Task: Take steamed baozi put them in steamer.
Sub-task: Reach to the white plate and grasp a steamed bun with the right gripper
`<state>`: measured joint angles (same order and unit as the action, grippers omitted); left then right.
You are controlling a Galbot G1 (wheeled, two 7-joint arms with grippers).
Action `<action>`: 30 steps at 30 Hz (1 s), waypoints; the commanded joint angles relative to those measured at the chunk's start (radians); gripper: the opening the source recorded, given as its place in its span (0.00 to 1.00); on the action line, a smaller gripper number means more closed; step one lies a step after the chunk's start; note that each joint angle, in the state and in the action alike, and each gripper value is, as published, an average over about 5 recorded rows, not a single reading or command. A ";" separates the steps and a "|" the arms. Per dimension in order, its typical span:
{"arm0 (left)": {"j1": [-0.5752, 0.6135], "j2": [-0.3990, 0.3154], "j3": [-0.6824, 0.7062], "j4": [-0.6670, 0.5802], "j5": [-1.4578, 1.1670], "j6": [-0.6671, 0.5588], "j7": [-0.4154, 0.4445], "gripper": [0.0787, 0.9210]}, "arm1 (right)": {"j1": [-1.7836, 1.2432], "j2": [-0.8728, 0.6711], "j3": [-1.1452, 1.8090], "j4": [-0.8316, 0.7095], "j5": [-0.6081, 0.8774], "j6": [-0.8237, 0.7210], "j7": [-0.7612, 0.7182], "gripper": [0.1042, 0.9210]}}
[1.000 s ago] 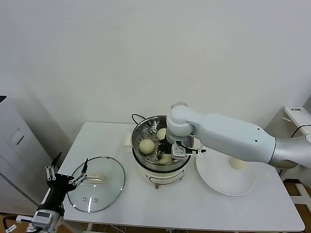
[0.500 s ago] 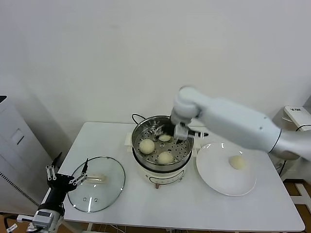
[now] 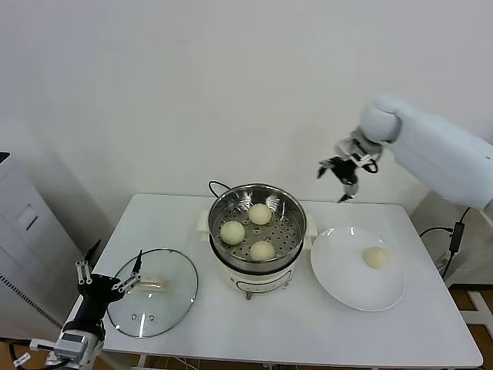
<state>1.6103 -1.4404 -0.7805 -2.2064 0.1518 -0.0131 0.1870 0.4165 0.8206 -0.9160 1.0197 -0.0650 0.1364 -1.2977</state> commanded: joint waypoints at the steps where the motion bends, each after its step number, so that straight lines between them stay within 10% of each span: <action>1: 0.009 0.003 -0.003 -0.009 0.000 0.000 -0.001 0.88 | -0.355 -0.095 0.298 -0.158 -0.240 -0.053 0.017 0.88; 30: 0.037 0.012 -0.008 0.003 0.006 -0.006 0.000 0.88 | -0.522 -0.014 0.398 -0.256 -0.288 -0.076 0.122 0.88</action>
<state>1.6456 -1.4332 -0.7861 -2.2039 0.1592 -0.0208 0.1876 -0.0669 0.7944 -0.5480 0.8011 -0.3308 0.0666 -1.1911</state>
